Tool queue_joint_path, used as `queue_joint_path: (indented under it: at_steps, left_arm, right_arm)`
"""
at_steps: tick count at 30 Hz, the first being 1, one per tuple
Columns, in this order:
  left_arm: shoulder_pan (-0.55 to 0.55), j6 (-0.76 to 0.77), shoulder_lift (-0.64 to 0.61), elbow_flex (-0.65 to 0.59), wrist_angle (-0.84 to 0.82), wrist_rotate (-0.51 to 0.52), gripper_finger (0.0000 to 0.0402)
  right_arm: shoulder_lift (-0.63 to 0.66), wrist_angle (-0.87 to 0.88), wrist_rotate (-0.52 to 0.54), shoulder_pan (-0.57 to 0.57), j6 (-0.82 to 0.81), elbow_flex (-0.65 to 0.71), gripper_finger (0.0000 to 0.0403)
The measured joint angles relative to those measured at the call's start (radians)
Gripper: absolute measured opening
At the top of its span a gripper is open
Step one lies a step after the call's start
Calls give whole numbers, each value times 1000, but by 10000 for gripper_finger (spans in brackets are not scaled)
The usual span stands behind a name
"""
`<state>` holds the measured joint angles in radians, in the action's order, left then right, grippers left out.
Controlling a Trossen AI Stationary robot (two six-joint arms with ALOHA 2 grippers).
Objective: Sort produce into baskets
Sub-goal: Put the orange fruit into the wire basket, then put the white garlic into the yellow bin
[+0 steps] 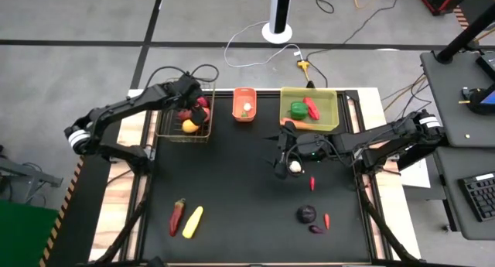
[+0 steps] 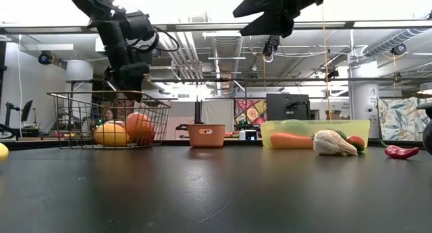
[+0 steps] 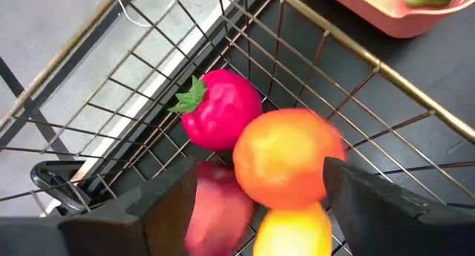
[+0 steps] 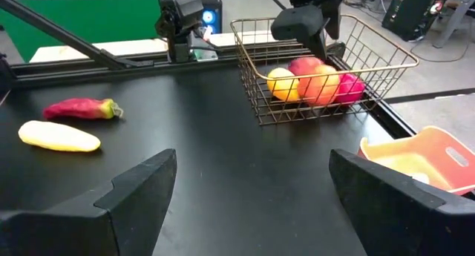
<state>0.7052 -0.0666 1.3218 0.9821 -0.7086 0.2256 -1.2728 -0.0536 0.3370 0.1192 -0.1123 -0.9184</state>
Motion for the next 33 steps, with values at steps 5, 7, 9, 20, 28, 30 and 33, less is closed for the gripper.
queue_joint_path:
  at_steps: [5, 7, 9, 20, 28, 30, 33]
  left_arm:
    - [-2, 1, -42, 0, -2, -1, 272]
    - [-3, 15, -67, 0, -7, -9, 272]
    - [-10, 34, -97, 0, -13, -31, 272]
    - [-233, 173, -280, -7, -13, -105, 272]
    - [-456, 297, -353, -29, -11, -39, 272]
    - [-511, 324, -363, -40, -9, 13, 272]
    - [-585, 361, -371, -55, -9, 62, 272]
  right_arm:
    - [0, 6, 0, 0, 0, 0, 345]
    - [0, 12, 0, 0, 0, 0, 345]
    - [0, 21, 1, 0, -5, 0, 345]
    - [0, 28, 3, 0, -19, 0, 345]
    - [0, 28, 3, 0, -29, 0, 345]
    - [0, 29, 3, 0, -37, 0, 345]
    - [0, 32, 3, 0, -55, 0, 345]
